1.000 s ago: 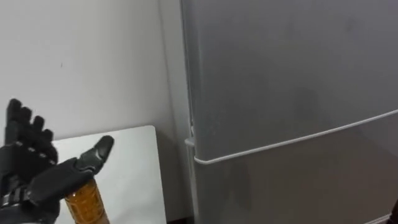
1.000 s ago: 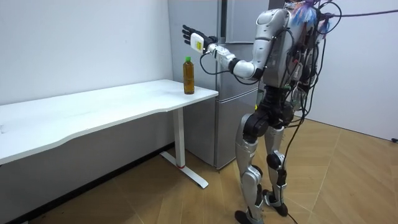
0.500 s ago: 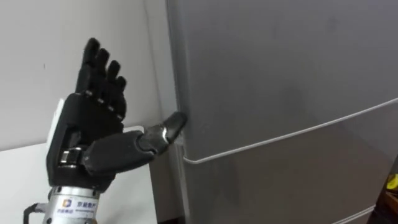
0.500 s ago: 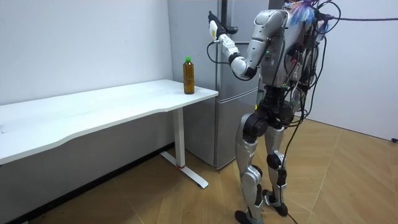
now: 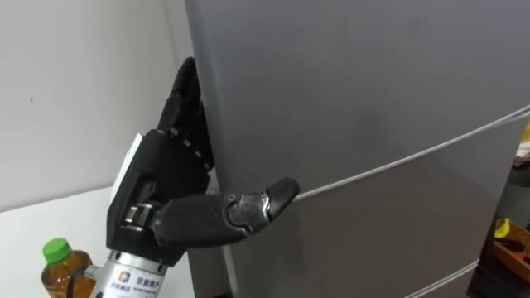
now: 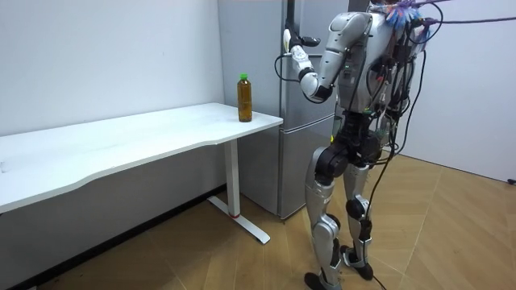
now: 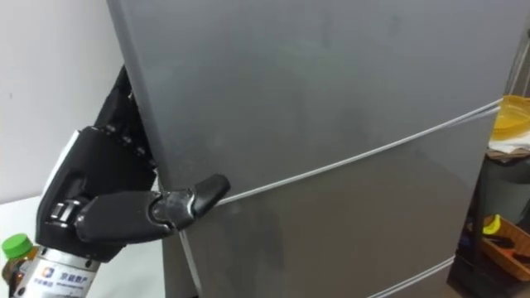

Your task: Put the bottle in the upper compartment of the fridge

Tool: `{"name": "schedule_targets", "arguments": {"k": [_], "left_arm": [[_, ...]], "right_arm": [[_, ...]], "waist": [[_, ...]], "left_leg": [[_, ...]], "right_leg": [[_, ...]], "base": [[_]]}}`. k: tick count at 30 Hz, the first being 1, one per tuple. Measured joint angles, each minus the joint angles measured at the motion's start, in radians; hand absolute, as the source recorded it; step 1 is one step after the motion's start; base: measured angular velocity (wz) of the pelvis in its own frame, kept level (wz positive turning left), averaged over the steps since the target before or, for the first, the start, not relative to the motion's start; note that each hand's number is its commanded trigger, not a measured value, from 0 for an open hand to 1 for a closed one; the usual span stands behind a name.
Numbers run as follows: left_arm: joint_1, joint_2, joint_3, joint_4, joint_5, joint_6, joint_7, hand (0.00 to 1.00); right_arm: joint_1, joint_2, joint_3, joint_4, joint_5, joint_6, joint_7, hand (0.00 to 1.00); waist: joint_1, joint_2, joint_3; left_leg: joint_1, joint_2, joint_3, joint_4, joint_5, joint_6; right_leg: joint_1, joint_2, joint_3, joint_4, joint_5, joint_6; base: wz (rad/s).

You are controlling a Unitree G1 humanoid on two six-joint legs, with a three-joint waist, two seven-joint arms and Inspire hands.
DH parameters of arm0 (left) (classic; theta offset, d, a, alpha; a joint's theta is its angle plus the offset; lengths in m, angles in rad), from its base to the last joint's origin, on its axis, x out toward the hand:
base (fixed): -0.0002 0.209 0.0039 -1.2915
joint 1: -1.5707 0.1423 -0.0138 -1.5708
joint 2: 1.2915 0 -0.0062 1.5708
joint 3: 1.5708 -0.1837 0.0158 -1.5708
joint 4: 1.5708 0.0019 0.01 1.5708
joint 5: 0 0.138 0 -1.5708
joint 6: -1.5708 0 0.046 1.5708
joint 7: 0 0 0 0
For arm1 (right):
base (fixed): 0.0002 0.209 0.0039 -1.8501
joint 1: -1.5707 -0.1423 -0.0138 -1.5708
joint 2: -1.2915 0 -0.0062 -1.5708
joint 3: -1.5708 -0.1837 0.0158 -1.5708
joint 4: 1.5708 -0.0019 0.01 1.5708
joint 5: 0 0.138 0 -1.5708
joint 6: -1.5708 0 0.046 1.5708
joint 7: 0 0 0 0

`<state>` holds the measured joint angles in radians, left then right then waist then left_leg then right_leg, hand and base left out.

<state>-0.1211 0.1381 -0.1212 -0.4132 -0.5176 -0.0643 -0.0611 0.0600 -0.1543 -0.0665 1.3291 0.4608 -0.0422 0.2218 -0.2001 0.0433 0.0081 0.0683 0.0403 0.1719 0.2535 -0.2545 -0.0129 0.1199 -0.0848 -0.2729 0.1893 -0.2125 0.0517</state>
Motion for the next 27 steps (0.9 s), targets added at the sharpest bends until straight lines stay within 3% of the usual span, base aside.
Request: {"name": "schedule_targets", "arguments": {"k": [4, 5, 6, 7, 8, 9, 10, 16, 20, 22, 23, 24, 25, 27], "left_arm": [[0.000, -0.004, 0.000, 0.000, -0.003, 0.000, -0.010, 0.00], [0.000, -0.005, -0.001, 0.000, -0.003, 0.000, -0.012, 0.06], [0.000, -0.007, -0.001, 0.000, -0.002, 0.000, -0.014, 0.42], [0.000, -0.008, -0.004, 0.000, -0.002, 0.000, -0.016, 0.69], [0.000, -0.008, -0.006, 0.000, -0.002, 0.000, -0.017, 0.81], [0.000, -0.008, -0.009, 0.000, -0.002, 0.000, -0.017, 0.81], [0.000, -0.009, -0.021, 0.000, -0.002, 0.000, -0.017, 1.00], [0.000, -0.018, -0.031, 0.001, -0.006, -0.001, -0.014, 1.00], [0.003, -0.028, -0.042, 0.003, -0.022, -0.002, -0.012, 1.00], [0.003, -0.033, -0.040, 0.009, -0.021, -0.001, -0.011, 0.80], [0.003, -0.033, -0.040, 0.009, -0.021, -0.001, -0.011, 0.60], [0.003, -0.034, -0.040, 0.009, -0.021, -0.001, -0.011, 0.14], [0.003, -0.035, -0.040, 0.010, -0.021, -0.001, -0.011, 0.00], [0.003, -0.035, -0.040, 0.010, -0.022, -0.001, -0.011, 0.00]], "right_arm": [[-0.003, 0.000, 0.006, 0.000, 0.001, 0.000, 0.000, 0.00], [-0.003, 0.000, 0.006, 0.000, 0.001, 0.000, 0.000, 0.00], [-0.004, 0.000, 0.008, 0.000, 0.001, 0.000, 0.000, 0.00], [-0.004, -0.001, 0.016, -0.001, 0.002, 0.000, 0.000, 0.00], [-0.005, -0.001, 0.018, -0.001, 0.001, -0.001, 0.000, 0.00], [-0.007, -0.003, 0.027, -0.002, 0.001, -0.001, 0.000, 0.00], [-0.009, -0.006, 0.043, -0.002, 0.004, -0.001, -0.001, 0.00], [-0.028, -0.012, 0.096, -0.001, 0.004, 0.000, -0.008, 0.00], [-0.033, -0.013, 0.115, -0.001, 0.005, 0.001, -0.007, 0.00], [-0.035, -0.013, 0.122, -0.002, 0.005, 0.002, 0.000, 0.00], [-0.035, -0.013, 0.123, -0.002, 0.005, 0.002, 0.000, 0.00], [-0.036, -0.013, 0.123, -0.002, 0.005, 0.005, 0.001, 0.00], [-0.037, -0.013, 0.123, -0.002, 0.006, 0.011, 0.001, 0.00], [-0.038, -0.013, 0.123, -0.002, 0.006, 0.012, 0.002, 0.00]], "waist": [[-0.001, -0.002, 0.0015], [-0.001, -0.003, 0.0018], [-0.001, -0.003, 0.0022], [0.000, -0.003, 0.0023], [0.000, -0.003, 0.0023], [0.001, -0.003, 0.0025], [0.002, -0.004, 0.0032], [0.013, -0.004, 0.0127], [0.018, -0.005, 0.0143], [0.018, -0.005, 0.0146], [0.018, -0.004, 0.0142], [0.018, -0.003, 0.0127], [0.018, -0.003, 0.0121], [0.018, -0.001, 0.0106]], "left_leg": [[-0.005, 0.000, 0.000, 0.000, 0.000, 0.000], [-0.005, 0.000, 0.000, 0.000, 0.000, 0.000], [-0.005, 0.000, 0.000, 0.000, 0.000, 0.000], [-0.005, 0.000, 0.000, 0.000, 0.000, 0.000], [-0.005, 0.000, 0.000, 0.000, 0.000, 0.000], [-0.004, 0.000, 0.000, 0.000, 0.000, 0.000], [-0.004, 0.000, 0.000, -0.001, 0.000, 0.000], [-0.004, -0.001, -0.003, -0.002, 0.000, 0.000], [-0.003, -0.002, -0.009, -0.002, 0.000, 0.000], [-0.004, -0.002, -0.009, -0.001, 0.000, 0.000], [-0.004, -0.002, -0.009, -0.001, 0.000, 0.000], [-0.004, -0.002, -0.009, -0.001, 0.000, 0.000], [-0.004, -0.002, -0.009, -0.001, 0.000, 0.000], [-0.004, -0.002, -0.009, -0.001, 0.000, 0.000]], "right_leg": [[0.000, 0.000, 0.001, 0.000, 0.000, 0.000], [0.000, 0.000, 0.001, -0.001, 0.000, 0.000], [0.001, 0.000, 0.002, -0.002, 0.000, 0.000], [0.002, 0.001, 0.002, -0.003, 0.000, 0.000], [0.002, 0.001, 0.001, -0.003, 0.000, 0.000], [0.002, 0.001, 0.001, -0.003, 0.000, 0.000], [0.003, 0.001, 0.001, -0.003, 0.000, 0.000], [0.006, 0.001, 0.000, -0.004, 0.000, 0.000], [0.002, 0.001, -0.002, -0.004, 0.000, 0.000], [0.001, 0.001, -0.003, -0.004, 0.000, 0.000], [0.001, 0.001, -0.003, -0.004, 0.000, 0.000], [0.001, 0.001, -0.003, -0.004, 0.000, 0.000], [0.001, 0.001, -0.003, -0.004, 0.000, 0.000], [0.001, 0.001, -0.003, -0.004, 0.000, 0.000]], "base": [[0.00], [0.00], [0.00], [0.00], [0.00], [0.00], [0.00], [0.01], [0.05], [0.00], [0.00], [0.00], [0.00], [0.00]]}}
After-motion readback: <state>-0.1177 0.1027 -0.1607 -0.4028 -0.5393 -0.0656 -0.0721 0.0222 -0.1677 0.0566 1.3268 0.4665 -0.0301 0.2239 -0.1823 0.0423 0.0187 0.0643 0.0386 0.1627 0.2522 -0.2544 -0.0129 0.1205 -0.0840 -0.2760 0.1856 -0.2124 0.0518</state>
